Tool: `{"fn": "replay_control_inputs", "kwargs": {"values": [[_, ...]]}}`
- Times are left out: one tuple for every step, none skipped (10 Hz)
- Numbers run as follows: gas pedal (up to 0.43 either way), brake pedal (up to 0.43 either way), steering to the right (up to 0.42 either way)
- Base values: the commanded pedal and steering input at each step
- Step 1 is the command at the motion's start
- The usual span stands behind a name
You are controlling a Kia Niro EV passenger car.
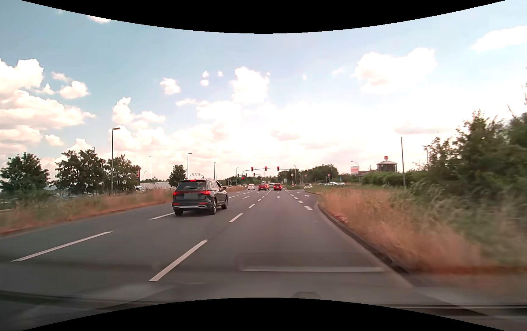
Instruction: Follow the waypoints while adhering to traffic rules and regulations
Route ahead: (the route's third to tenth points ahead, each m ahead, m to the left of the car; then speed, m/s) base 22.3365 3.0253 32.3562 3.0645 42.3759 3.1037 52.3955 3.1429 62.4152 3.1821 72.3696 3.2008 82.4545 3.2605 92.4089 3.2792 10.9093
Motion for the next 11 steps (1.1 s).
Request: {"fn": "replay_control_inputs", "kwargs": {"values": [[0.000, 0.000, -0.009], [0.000, 0.000, -0.009], [0.000, 0.000, -0.009], [0.000, 0.000, -0.009], [0.000, 0.000, -0.009], [0.000, 0.006, -0.009], [0.000, 0.012, -0.009], [0.000, 0.030, -0.009], [0.000, 0.049, -0.012], [0.000, 0.061, -0.012], [0.000, 0.079, -0.011]]}}
